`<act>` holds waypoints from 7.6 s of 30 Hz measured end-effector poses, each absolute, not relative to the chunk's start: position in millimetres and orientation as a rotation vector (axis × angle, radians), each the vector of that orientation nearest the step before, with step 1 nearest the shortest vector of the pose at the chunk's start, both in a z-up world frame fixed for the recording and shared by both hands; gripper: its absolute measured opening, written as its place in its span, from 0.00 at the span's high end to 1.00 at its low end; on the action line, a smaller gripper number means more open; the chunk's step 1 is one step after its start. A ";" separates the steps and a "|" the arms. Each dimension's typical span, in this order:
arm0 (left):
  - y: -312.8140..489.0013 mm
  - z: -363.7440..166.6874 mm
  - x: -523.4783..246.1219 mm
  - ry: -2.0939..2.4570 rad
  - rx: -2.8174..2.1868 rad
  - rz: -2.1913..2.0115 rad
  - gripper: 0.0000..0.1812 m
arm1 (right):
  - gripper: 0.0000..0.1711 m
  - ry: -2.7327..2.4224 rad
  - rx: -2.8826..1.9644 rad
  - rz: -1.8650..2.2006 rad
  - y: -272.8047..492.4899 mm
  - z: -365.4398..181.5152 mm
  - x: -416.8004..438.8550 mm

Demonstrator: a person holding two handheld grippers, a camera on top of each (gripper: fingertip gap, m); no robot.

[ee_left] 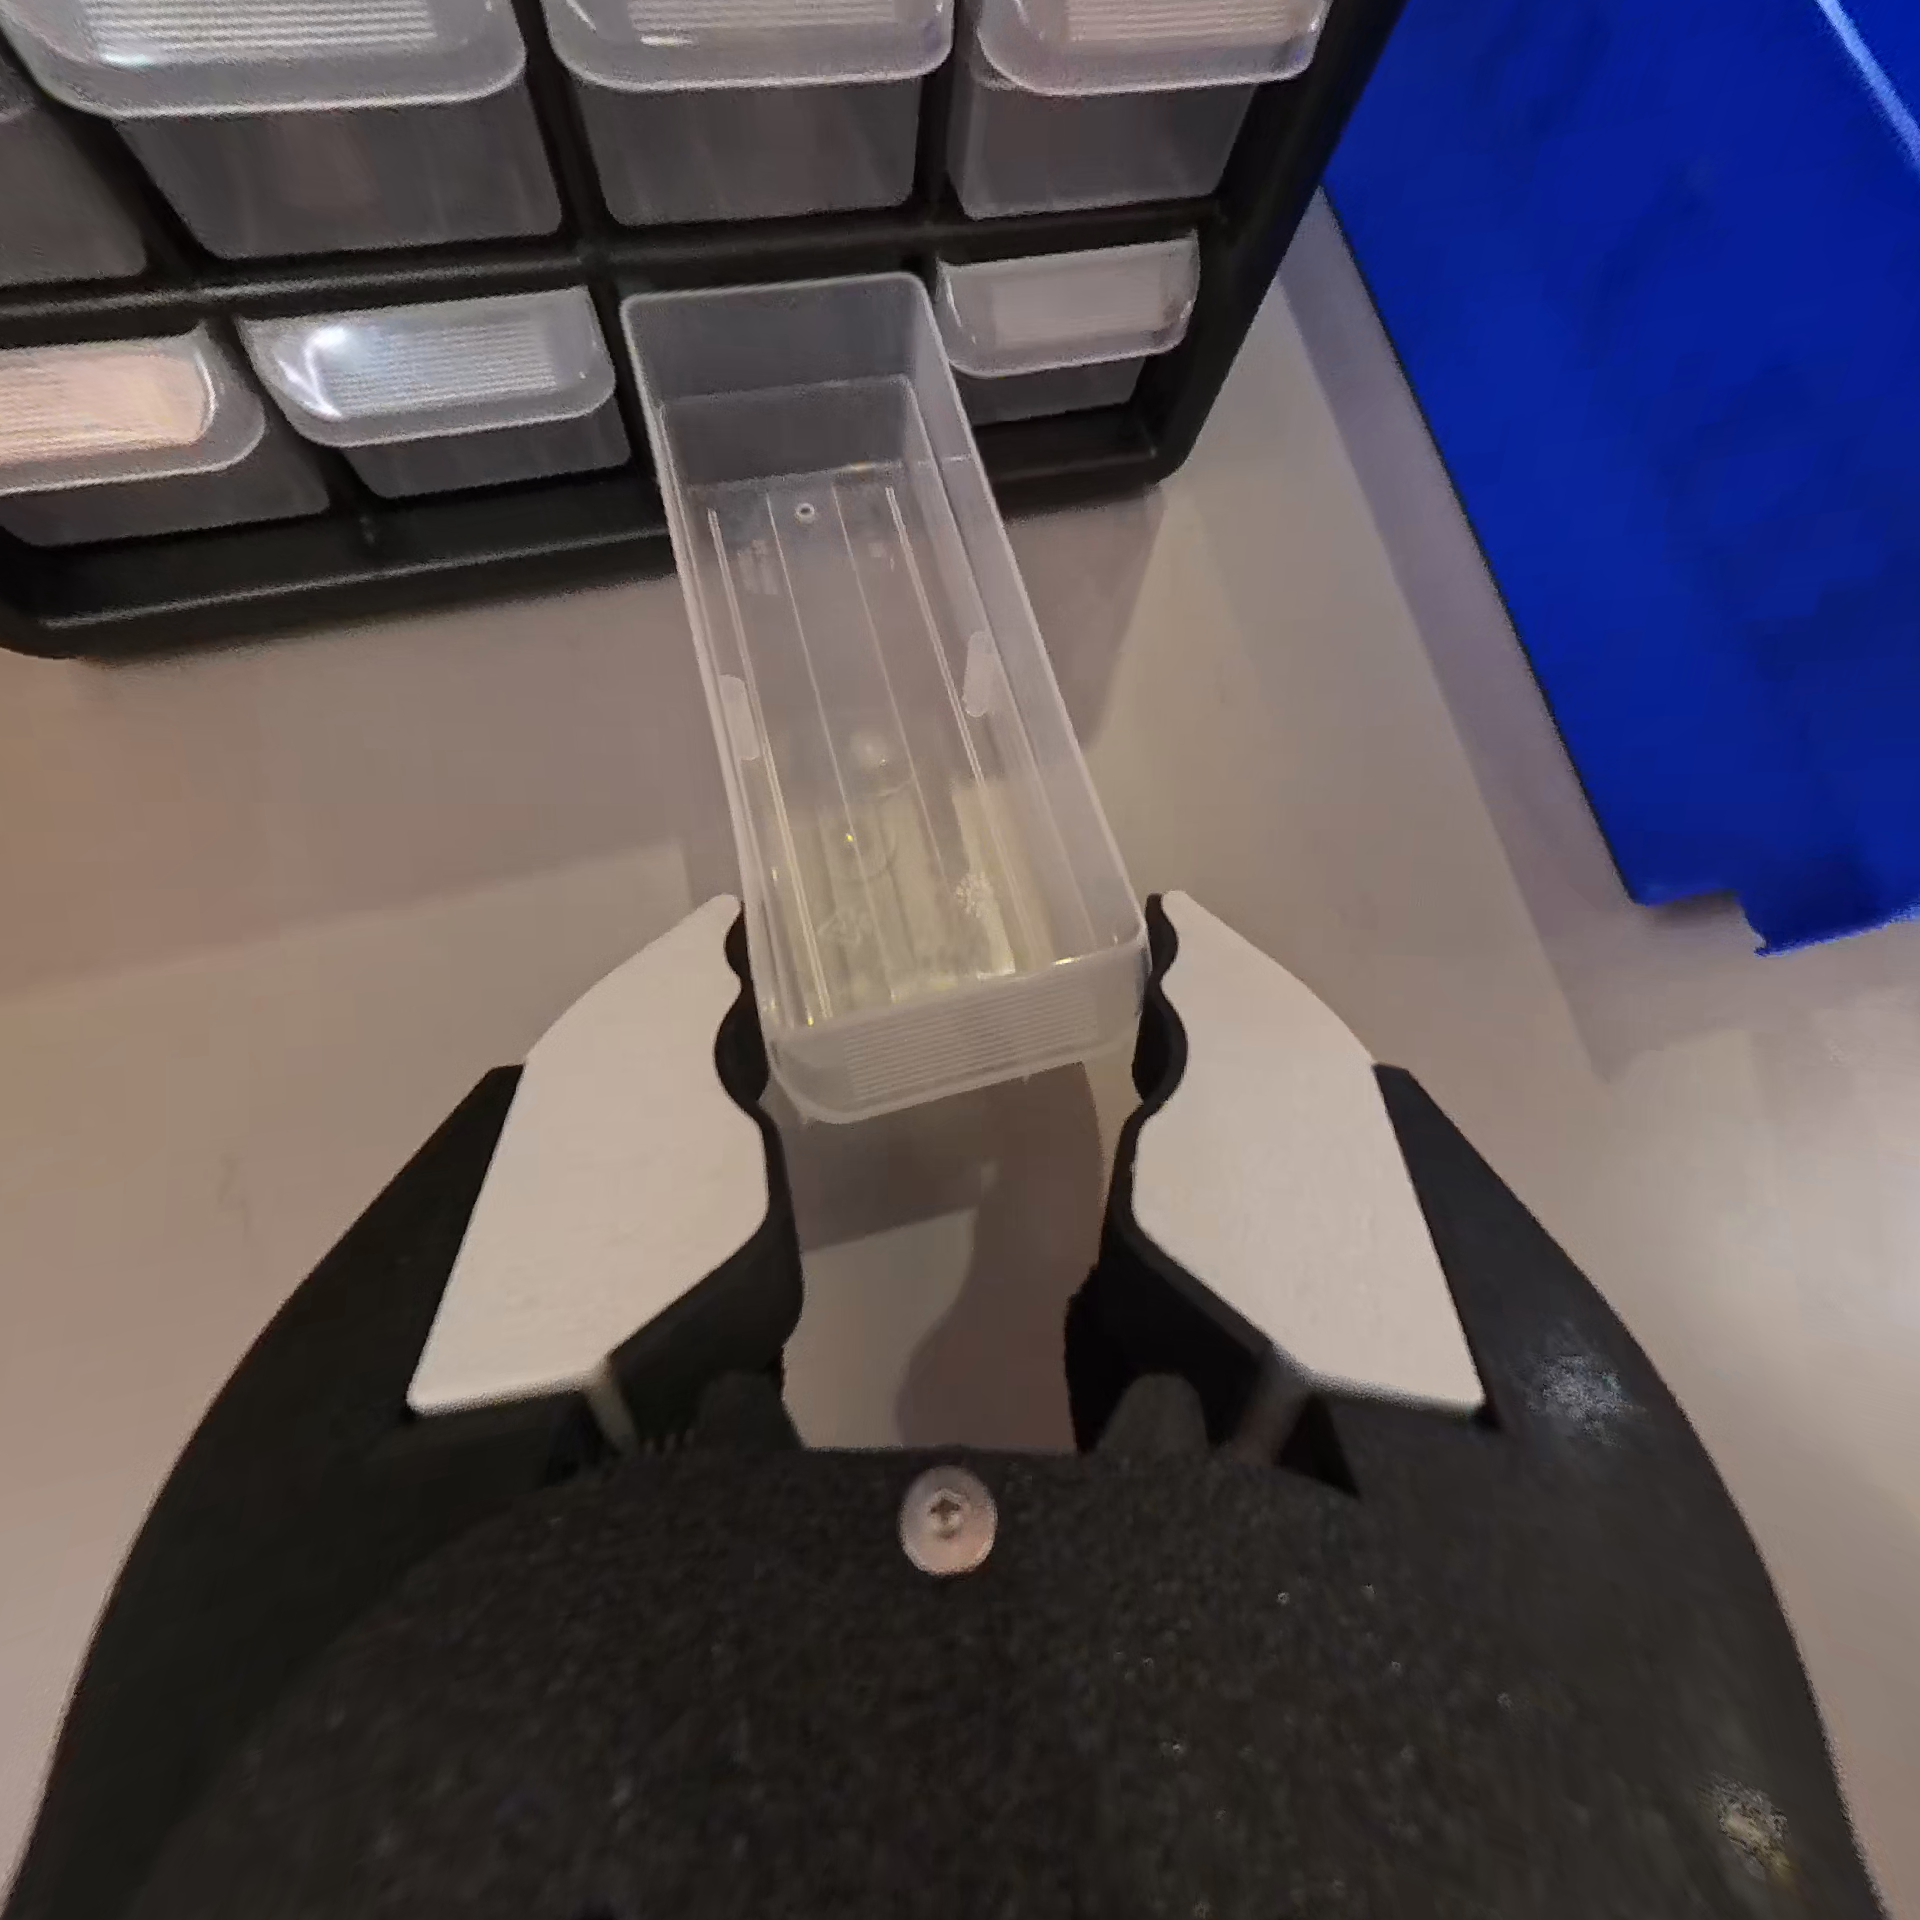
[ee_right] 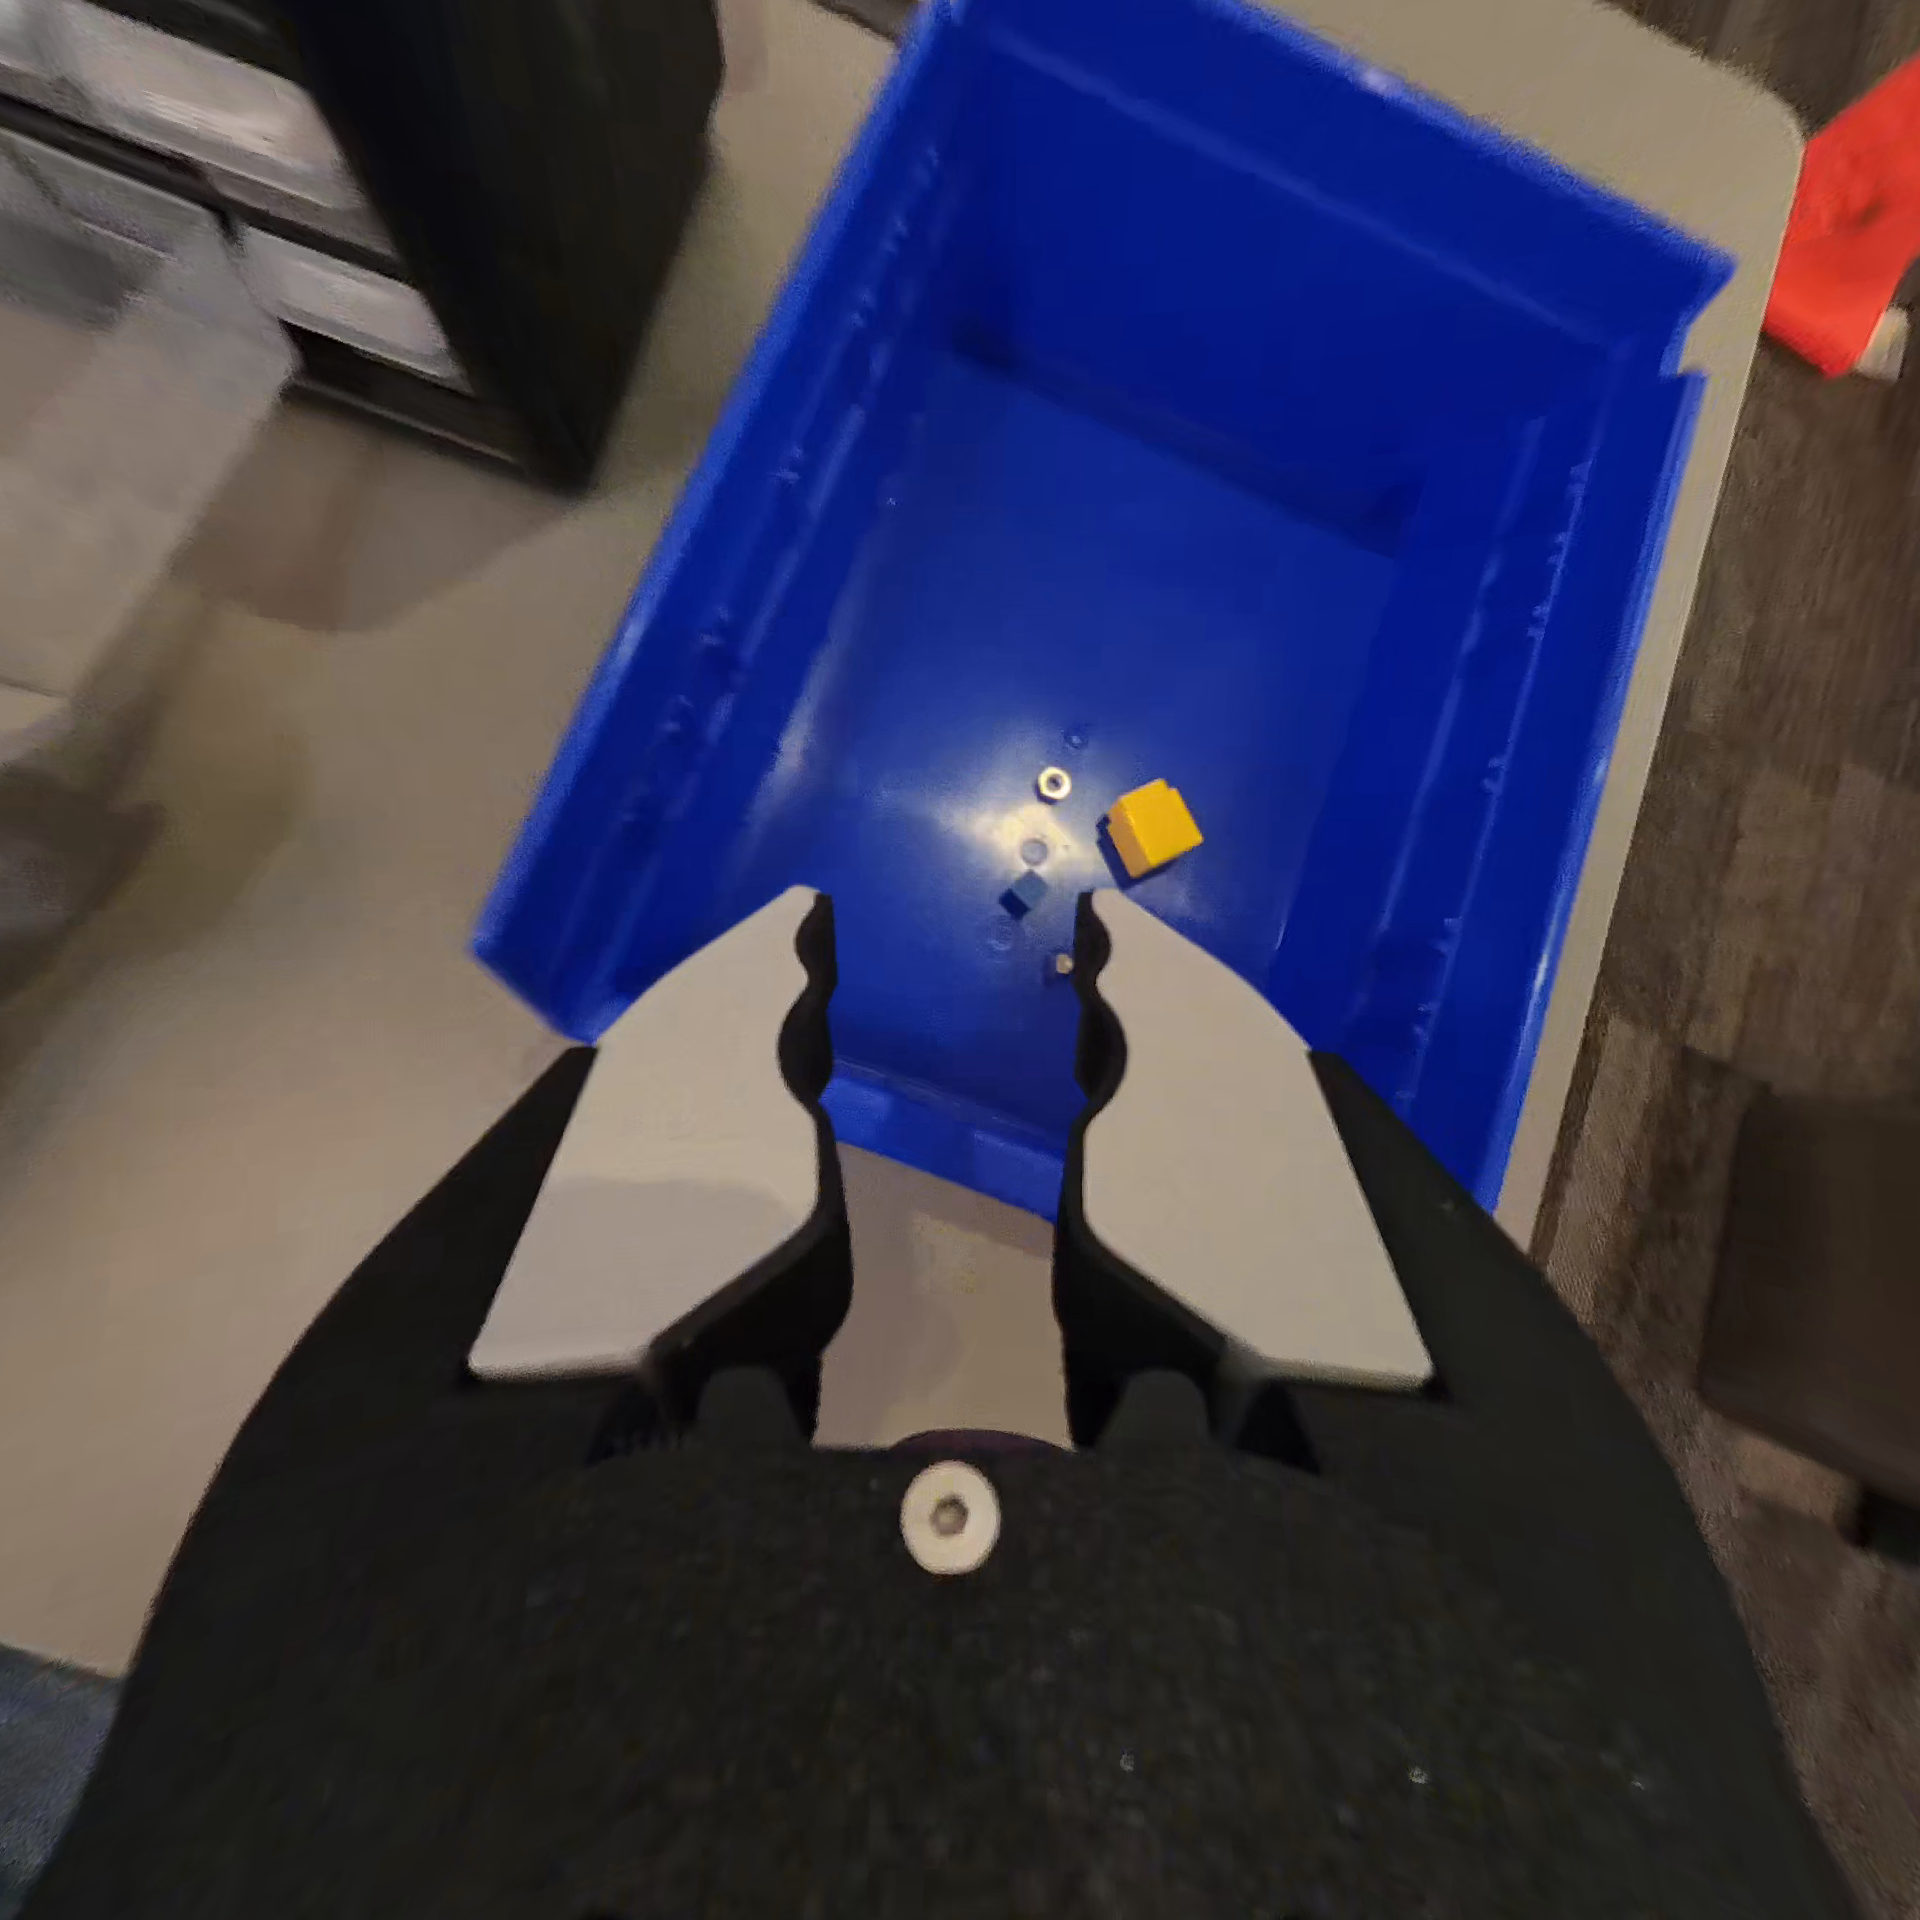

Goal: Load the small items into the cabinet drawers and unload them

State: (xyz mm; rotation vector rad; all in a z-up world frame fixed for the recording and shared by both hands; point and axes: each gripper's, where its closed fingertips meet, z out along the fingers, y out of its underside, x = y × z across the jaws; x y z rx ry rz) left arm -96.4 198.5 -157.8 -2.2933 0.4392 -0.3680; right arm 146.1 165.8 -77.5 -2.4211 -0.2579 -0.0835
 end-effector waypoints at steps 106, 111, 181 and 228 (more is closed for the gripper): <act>208.6 -172.4 -78.6 0.494 -2.430 -0.558 0.58 | 0.75 -0.570 -2.279 0.172 151.3 -67.8 22.2; 185.3 -170.7 -122.3 0.680 -2.382 -0.420 0.62 | 0.81 -0.606 -2.202 0.312 155.5 -86.9 -27.4; 141.4 -147.0 -210.8 0.791 -1.941 -0.460 0.69 | 0.65 0.085 -1.683 0.540 268.9 -87.9 -41.2; 139.3 -151.5 -208.7 0.661 -2.056 -0.706 0.70 | 0.58 0.046 -1.989 -0.130 298.6 -132.9 -19.1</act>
